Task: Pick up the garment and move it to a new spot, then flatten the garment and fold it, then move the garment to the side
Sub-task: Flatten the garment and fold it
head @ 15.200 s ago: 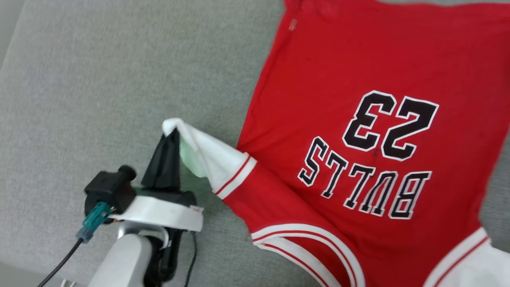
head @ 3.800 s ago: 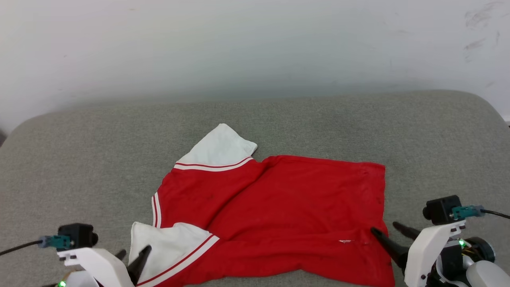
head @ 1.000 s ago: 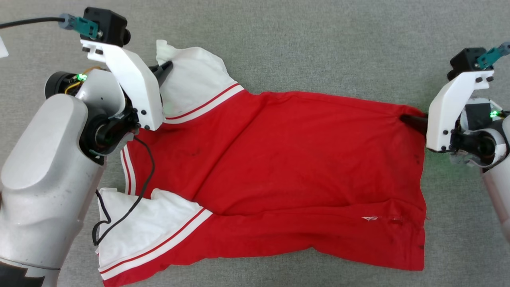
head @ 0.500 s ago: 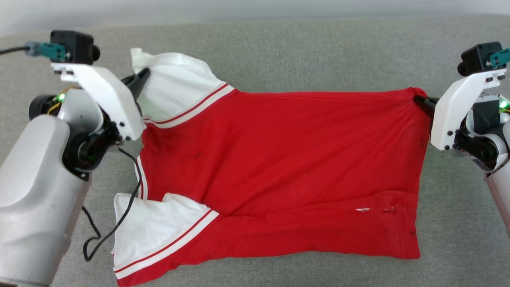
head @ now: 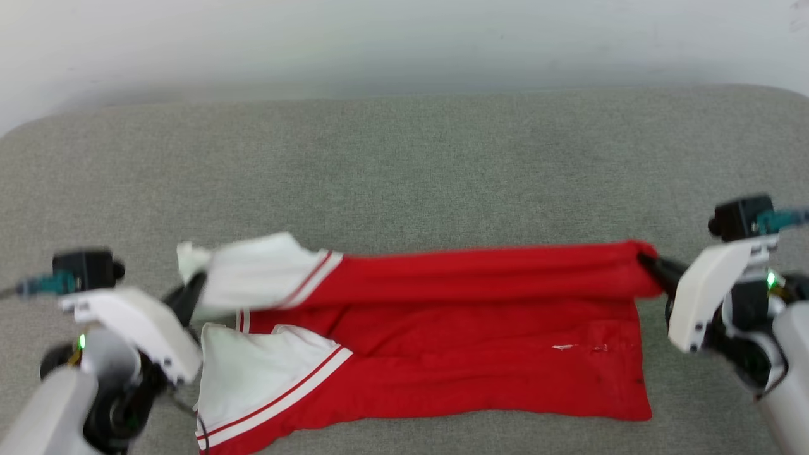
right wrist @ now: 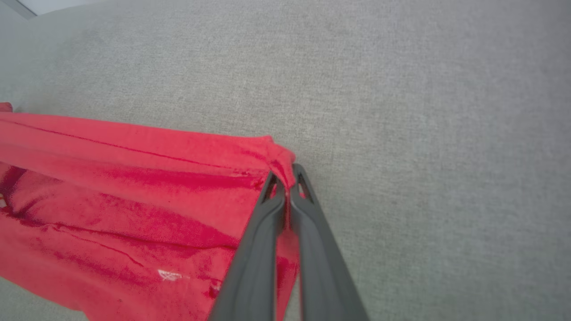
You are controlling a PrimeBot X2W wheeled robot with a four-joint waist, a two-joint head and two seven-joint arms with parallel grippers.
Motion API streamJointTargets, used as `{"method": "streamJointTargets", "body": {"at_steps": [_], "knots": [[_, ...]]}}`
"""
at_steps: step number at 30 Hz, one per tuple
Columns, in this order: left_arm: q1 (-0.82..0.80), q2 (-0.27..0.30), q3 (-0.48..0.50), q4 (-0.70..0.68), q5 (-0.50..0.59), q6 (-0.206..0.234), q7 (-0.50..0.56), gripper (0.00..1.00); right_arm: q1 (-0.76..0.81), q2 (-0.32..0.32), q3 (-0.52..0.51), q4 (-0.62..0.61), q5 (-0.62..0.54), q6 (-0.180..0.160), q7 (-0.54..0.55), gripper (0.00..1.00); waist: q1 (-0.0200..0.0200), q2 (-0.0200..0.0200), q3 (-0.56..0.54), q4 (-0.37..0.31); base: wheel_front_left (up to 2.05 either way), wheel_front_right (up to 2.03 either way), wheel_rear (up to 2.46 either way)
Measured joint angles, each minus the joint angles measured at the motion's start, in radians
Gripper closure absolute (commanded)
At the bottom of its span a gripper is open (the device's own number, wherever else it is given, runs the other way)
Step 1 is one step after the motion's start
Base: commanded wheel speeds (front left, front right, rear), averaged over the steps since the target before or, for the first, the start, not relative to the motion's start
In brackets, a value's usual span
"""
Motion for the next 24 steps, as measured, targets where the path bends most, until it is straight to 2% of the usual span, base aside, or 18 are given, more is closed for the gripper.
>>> {"method": "streamJointTargets", "body": {"at_steps": [4, 8, 9, 10, 11, 16, 21, 24], "knots": [[0.150, -0.012, 0.022, -0.020, -0.035, 0.038, -0.032, 1.00, 0.125, 0.021, -0.019, -0.045, -0.005, 0.000, -0.038, 1.00, 0.0000, 0.0000, -0.014, -0.005, 0.00, 0.00, 0.00], [0.226, -0.033, 0.024, -0.010, -0.056, 0.051, -0.045, 1.00, 0.204, 0.051, -0.042, -0.058, -0.003, 0.000, -0.061, 1.00, 0.0001, 0.0000, -0.018, -0.011, 0.00, 0.00, 0.00], [0.251, -0.059, 0.020, 0.008, -0.070, 0.055, -0.053, 0.51, 0.251, 0.071, -0.057, -0.055, -0.006, 0.000, -0.072, 0.25, 0.0000, 0.0000, -0.019, -0.013, 0.00, 0.00, 0.00], [0.259, -0.069, 0.014, 0.015, -0.071, 0.055, -0.056, 0.51, 0.270, 0.082, -0.063, -0.050, -0.010, 0.000, -0.077, 0.25, 0.0001, 0.0000, -0.019, -0.013, 0.00, 0.00, 0.00], [0.264, -0.078, 0.013, 0.022, -0.074, 0.055, -0.066, 0.00, 0.286, 0.091, -0.070, -0.049, -0.014, 0.000, -0.085, 0.00, 0.0001, 0.0000, -0.020, -0.014, 0.00, 0.00, 0.00], [0.265, -0.101, 0.017, 0.030, -0.034, 0.051, -0.167, 0.00, 0.344, 0.116, -0.106, -0.071, -0.023, 0.000, -0.112, 0.00, 0.0001, 0.0000, -0.024, -0.019, 0.00, 0.00, 0.00], [0.247, -0.091, 0.029, 0.005, 0.051, 0.056, -0.295, 0.00, 0.387, 0.109, -0.155, -0.151, -0.048, -0.001, -0.132, 0.00, 0.0000, 0.0000, -0.034, -0.027, 0.00, 0.00, 0.00], [0.228, -0.086, 0.028, -0.027, 0.107, 0.063, -0.365, 0.00, 0.392, 0.103, -0.194, -0.207, -0.054, -0.001, -0.107, 0.00, 0.0001, 0.0000, -0.043, -0.034, 0.00, 0.00, 0.00]]}}
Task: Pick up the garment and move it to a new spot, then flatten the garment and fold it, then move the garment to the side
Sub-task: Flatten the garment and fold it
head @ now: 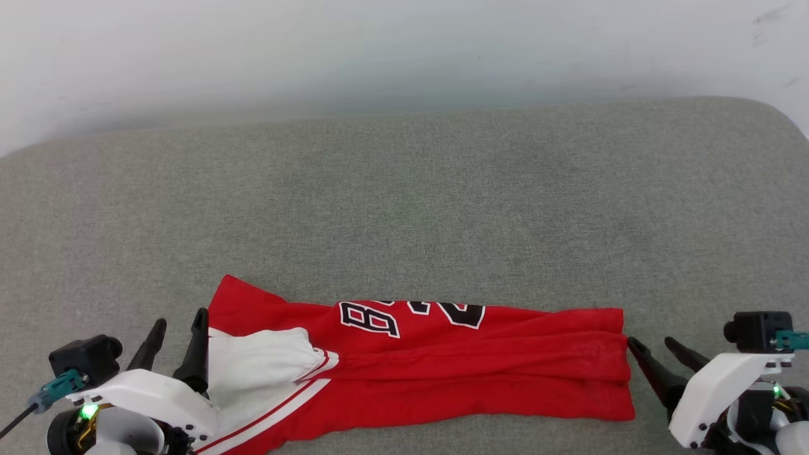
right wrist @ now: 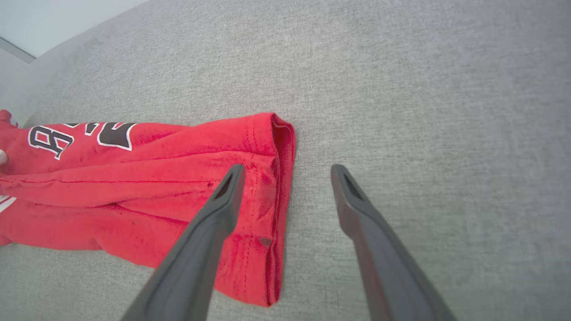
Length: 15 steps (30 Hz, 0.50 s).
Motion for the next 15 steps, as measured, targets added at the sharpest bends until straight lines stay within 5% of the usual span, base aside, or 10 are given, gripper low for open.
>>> {"method": "streamJointTargets", "body": {"at_steps": [15], "knots": [[-0.076, -0.063, -0.075, -0.178, 0.303, 0.089, -0.143, 0.00, 0.005, 0.032, -0.203, -0.128, -0.063, 0.000, 0.455, 0.00, 0.0000, 0.0000, 0.011, 0.069, 0.00, 0.00, 0.00]]}}
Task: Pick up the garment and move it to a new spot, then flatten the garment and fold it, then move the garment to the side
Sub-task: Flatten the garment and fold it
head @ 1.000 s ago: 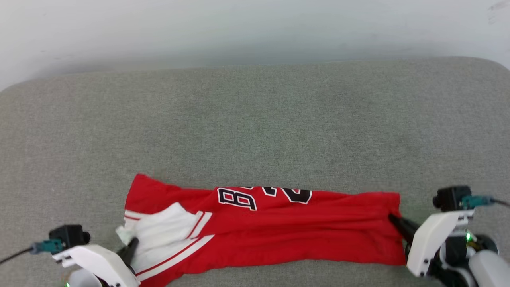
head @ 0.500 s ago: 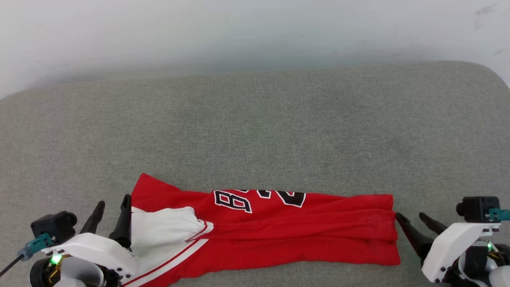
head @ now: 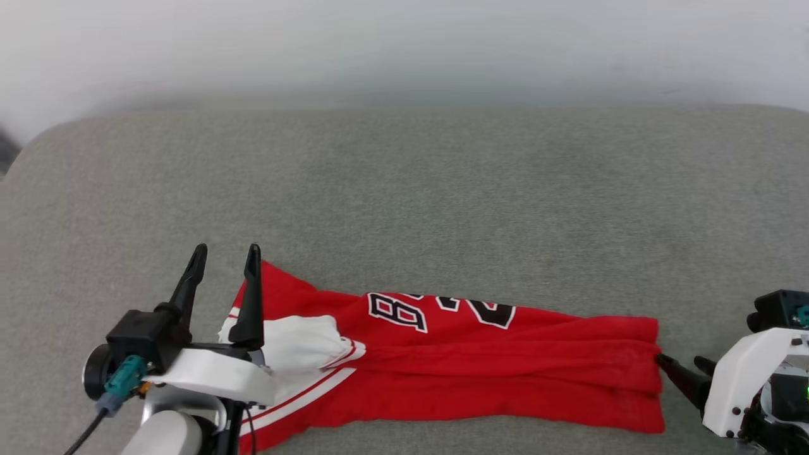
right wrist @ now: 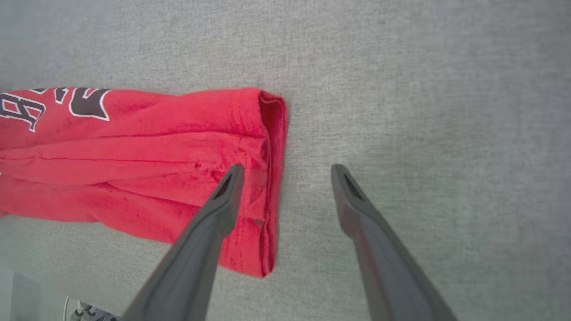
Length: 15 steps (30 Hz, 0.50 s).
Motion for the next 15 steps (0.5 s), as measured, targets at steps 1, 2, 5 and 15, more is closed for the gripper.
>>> {"method": "streamJointTargets", "body": {"at_steps": [1, 2, 5, 15], "knots": [[0.000, -0.007, -0.003, -0.010, 0.012, 0.000, 0.000, 0.00, -0.002, 0.010, -0.004, 0.004, 0.000, 0.000, 0.011, 0.00, 0.0000, 0.0000, 0.007, 0.010, 0.00, 0.00, 0.00], [-0.001, -0.015, -0.007, -0.018, 0.022, 0.000, -0.001, 0.00, -0.006, 0.019, -0.006, 0.014, -0.001, 0.000, 0.019, 0.00, 0.0000, 0.0000, 0.014, 0.019, 0.00, 0.00, 0.00], [-0.001, -0.026, -0.013, -0.036, 0.052, 0.000, -0.001, 0.00, -0.016, 0.041, -0.008, 0.063, -0.006, 0.000, 0.037, 0.00, 0.0002, 0.0000, 0.035, 0.048, 0.00, 0.00, 0.00], [0.030, -0.041, 0.003, -0.049, 0.082, -0.005, -0.002, 0.00, -0.044, 0.035, 0.014, 0.143, 0.046, -0.001, 0.060, 1.00, 0.0001, 0.0000, 0.045, 0.098, 0.00, 0.00, 0.00]]}}
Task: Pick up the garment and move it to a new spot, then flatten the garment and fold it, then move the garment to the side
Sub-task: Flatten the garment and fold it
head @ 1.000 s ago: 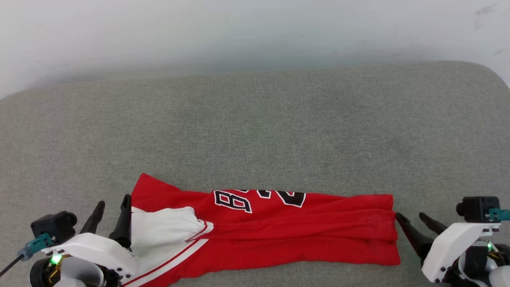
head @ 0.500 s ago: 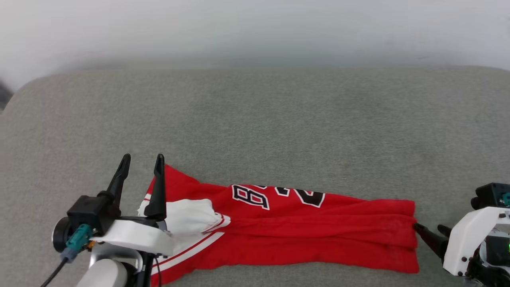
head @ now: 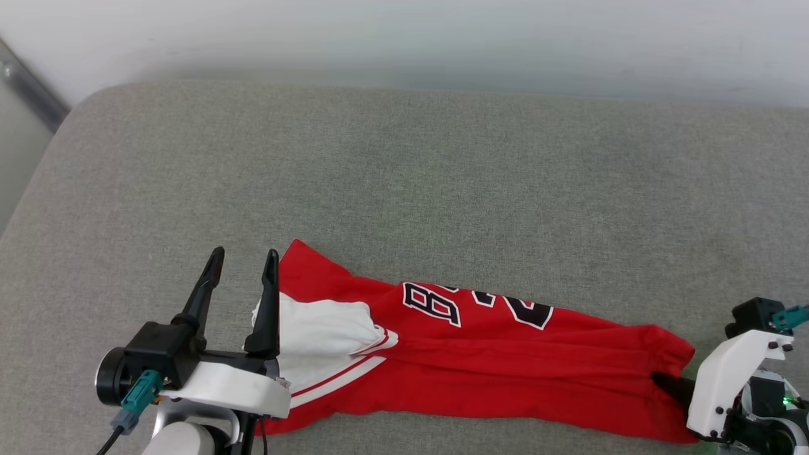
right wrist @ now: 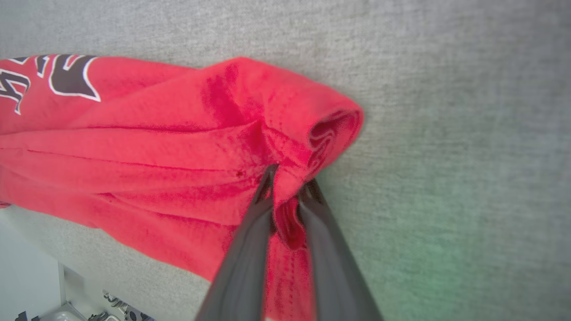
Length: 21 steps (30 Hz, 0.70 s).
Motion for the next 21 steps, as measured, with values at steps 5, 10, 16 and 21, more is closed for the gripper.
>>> {"method": "streamJointTargets", "body": {"at_steps": [5, 10, 16, 21], "knots": [[0.021, 0.005, 0.016, 0.001, 0.007, 0.012, 0.000, 0.00, 0.000, -0.008, 0.025, -0.019, 0.009, 0.001, -0.019, 1.00, 0.0000, 0.0000, -0.027, -0.012, 0.00, 0.00, 0.00], [0.045, 0.017, 0.030, 0.002, 0.007, 0.030, 0.000, 0.00, 0.002, -0.036, 0.015, -0.058, 0.026, 0.001, -0.026, 1.00, 0.0000, 0.0001, -0.057, -0.040, 0.00, 0.00, 0.00], [0.068, 0.021, 0.033, -0.016, 0.007, 0.050, 0.005, 0.00, 0.025, -0.053, -0.109, -0.095, 0.009, 0.001, 0.016, 1.00, 0.0000, 0.0000, -0.081, -0.086, 0.00, 0.00, 0.00], [0.078, 0.025, 0.032, -0.027, 0.007, 0.060, 0.015, 0.00, 0.044, -0.044, -0.296, -0.115, -0.033, 0.001, 0.077, 1.00, 0.0000, 0.0000, -0.098, -0.114, 0.00, 0.00, 0.00]]}}
